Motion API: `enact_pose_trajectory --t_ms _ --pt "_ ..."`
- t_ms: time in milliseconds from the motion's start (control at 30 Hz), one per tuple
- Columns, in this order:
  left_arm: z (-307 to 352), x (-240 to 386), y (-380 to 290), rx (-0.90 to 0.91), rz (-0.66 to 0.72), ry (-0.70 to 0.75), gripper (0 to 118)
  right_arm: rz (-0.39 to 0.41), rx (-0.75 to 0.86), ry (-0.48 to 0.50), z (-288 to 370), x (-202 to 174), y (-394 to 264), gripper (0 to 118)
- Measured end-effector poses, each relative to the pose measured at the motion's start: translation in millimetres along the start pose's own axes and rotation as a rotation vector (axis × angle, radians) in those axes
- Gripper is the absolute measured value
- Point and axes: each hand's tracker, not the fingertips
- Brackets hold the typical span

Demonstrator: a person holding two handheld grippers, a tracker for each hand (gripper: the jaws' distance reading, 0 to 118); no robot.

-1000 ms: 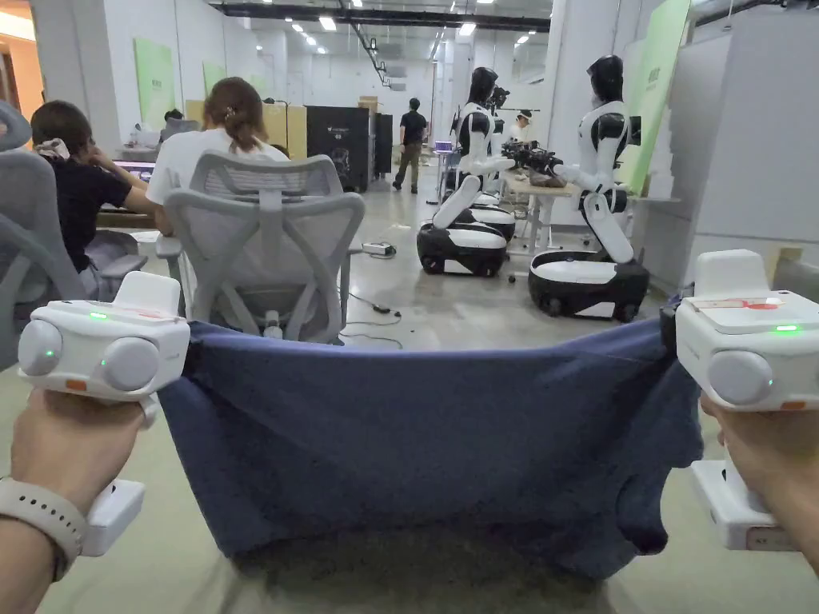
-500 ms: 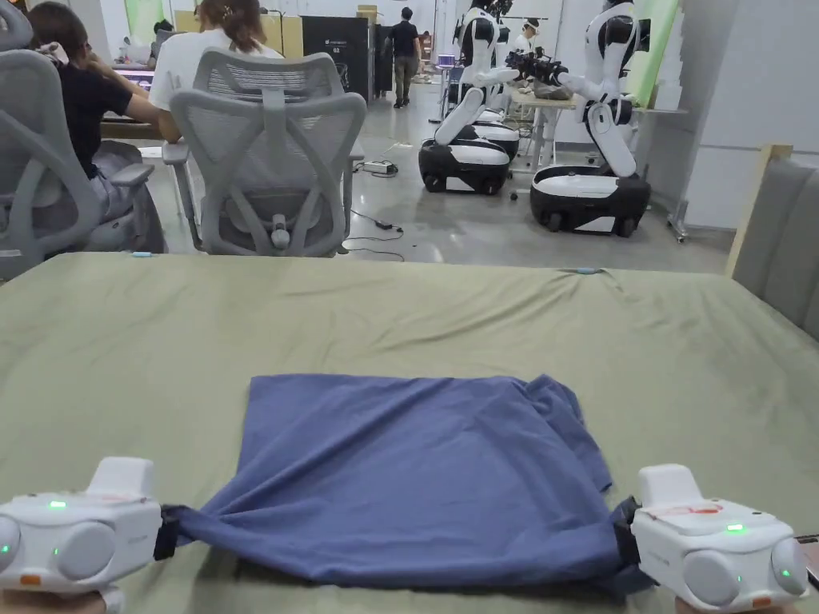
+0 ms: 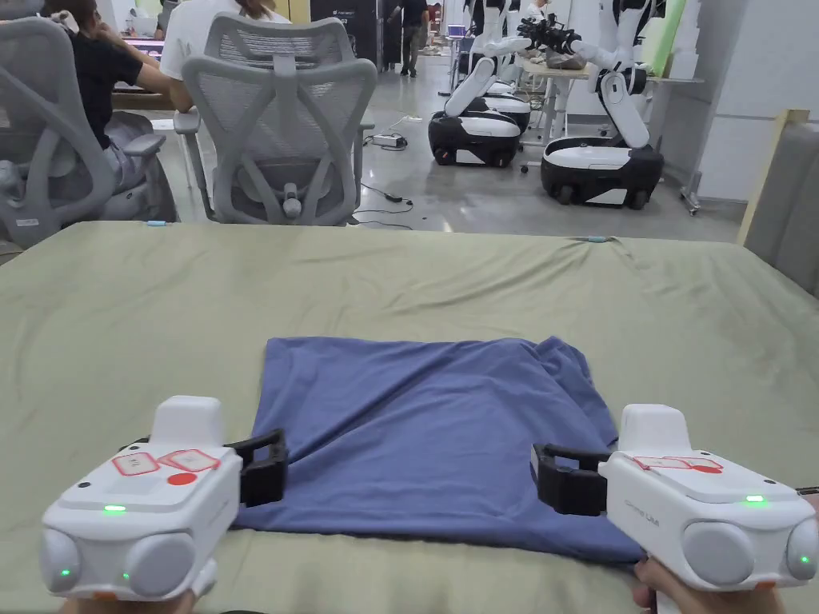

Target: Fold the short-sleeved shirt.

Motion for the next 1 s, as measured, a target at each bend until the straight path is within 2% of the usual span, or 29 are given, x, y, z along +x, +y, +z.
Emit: enact_pose_trajectory --t_ms 33,67,100,133,167,267,400,567,633,667,733,767,800,1000 --pt "-5.8 0.0 -6.3 0.011 -0.003 0.011 81 -0.003 0.021 0.005 1.7 -6.6 -3.7 112" --pt "-5.0 4.9 -8.0 0.018 -0.001 0.022 64 0.002 0.031 0.003 3.1 -12.5 -6.5 90" --pt "-4.6 8.1 -10.6 0.024 0.000 0.026 40 0.017 0.044 -0.016 1.2 -17.8 -8.6 55" --pt "-3.6 10.3 -13.6 0.030 -0.002 0.023 12 0.045 0.071 -0.062 1.1 -24.0 -11.8 13" --pt "-0.4 12.7 -16.7 0.037 -0.007 0.004 0 0.062 0.093 -0.089 3.4 -26.6 -14.7 0" --pt "-1.4 3.5 -23.1 -0.020 0.020 -0.025 0 0.040 0.088 -0.025 3.3 -26.6 -14.4 0" --pt "-7.9 -19.0 -40.8 -0.091 0.043 0.000 0 0.063 0.082 -0.030 -3.1 -29.7 -16.0 0" --pt "-25.9 -43.4 -72.8 -0.238 0.090 0.010 0 0.042 0.018 -0.025 -24.3 -28.8 -27.3 0" --pt "-29.3 -57.4 -79.0 -0.235 0.109 0.031 0 0.033 -0.016 -0.024 -34.2 -28.9 -32.4 0" --pt "-31.6 -63.7 -80.0 -0.239 0.111 0.034 14 0.032 -0.022 -0.023 -38.2 -28.2 -34.0 0" --pt "-38.9 -72.5 -77.3 -0.239 0.115 0.048 75 0.026 -0.050 -0.019 -47.4 -26.0 -35.9 0" --pt "-44.6 -78.7 -76.6 -0.240 0.115 0.052 99 0.022 -0.059 -0.019 -51.2 -25.0 -36.6 0" --pt "-51.6 -85.5 -75.7 -0.244 0.114 0.055 101 0.020 -0.064 -0.021 -54.7 -24.1 -36.3 0" --pt "-95.5 -101.7 -78.2 -0.291 0.107 0.032 89 0.022 -0.087 -0.029 -64.5 -15.8 -31.5 0"
